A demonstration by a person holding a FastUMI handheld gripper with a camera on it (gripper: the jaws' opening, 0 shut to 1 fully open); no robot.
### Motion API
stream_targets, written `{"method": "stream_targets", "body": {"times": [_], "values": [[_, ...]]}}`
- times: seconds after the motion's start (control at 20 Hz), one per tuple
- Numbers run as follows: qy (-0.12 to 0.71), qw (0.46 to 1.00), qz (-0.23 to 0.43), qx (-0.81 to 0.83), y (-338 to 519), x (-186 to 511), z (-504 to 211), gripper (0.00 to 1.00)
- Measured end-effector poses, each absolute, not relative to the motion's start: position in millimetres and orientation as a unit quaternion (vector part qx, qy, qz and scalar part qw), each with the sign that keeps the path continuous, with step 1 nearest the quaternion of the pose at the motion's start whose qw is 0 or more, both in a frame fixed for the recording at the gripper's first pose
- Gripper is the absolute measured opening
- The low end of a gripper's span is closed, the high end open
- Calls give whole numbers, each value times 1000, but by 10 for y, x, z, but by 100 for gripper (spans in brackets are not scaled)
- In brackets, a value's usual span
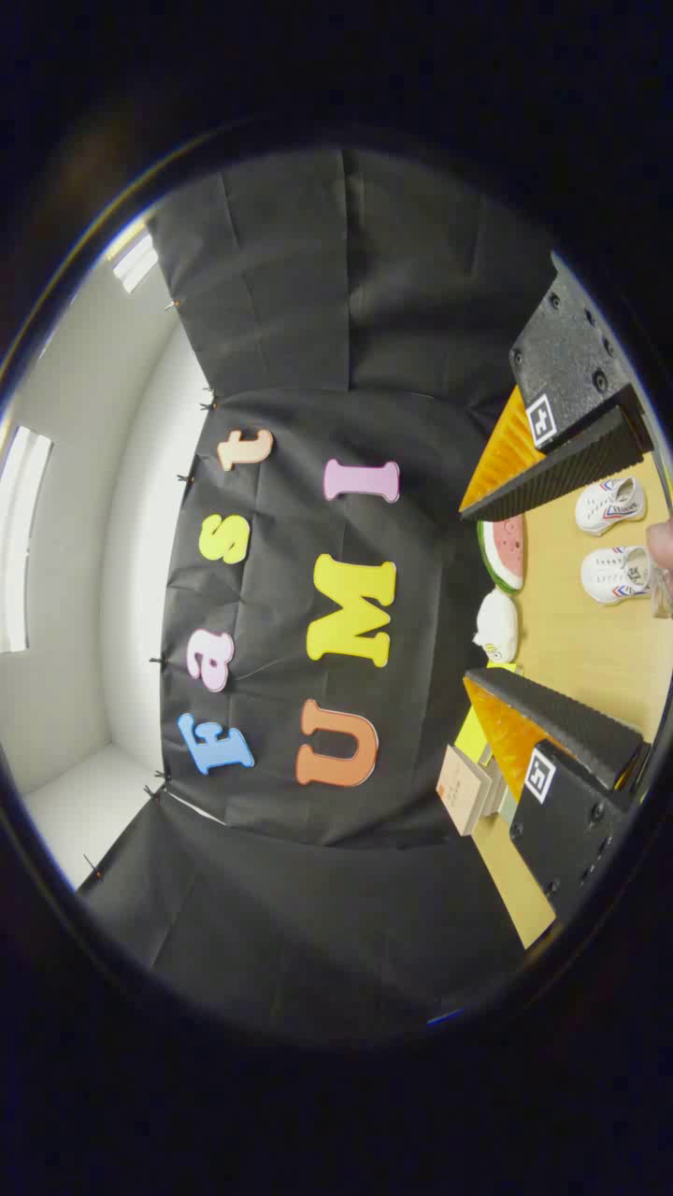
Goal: Open the storage box then place both shoes into the box .Put the left shoe in first, then the right shoe, with the right side of both shoes facing outward in a uniform manner.
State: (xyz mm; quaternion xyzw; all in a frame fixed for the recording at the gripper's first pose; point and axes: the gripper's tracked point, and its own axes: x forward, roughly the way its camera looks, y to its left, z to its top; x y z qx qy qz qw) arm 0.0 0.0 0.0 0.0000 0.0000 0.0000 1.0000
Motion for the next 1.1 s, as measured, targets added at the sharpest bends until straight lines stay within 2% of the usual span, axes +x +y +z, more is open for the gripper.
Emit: {"method": "stream_targets", "body": {"times": [1.1], "values": [[-9,1000,16,7,-68,106,59,100]]}}
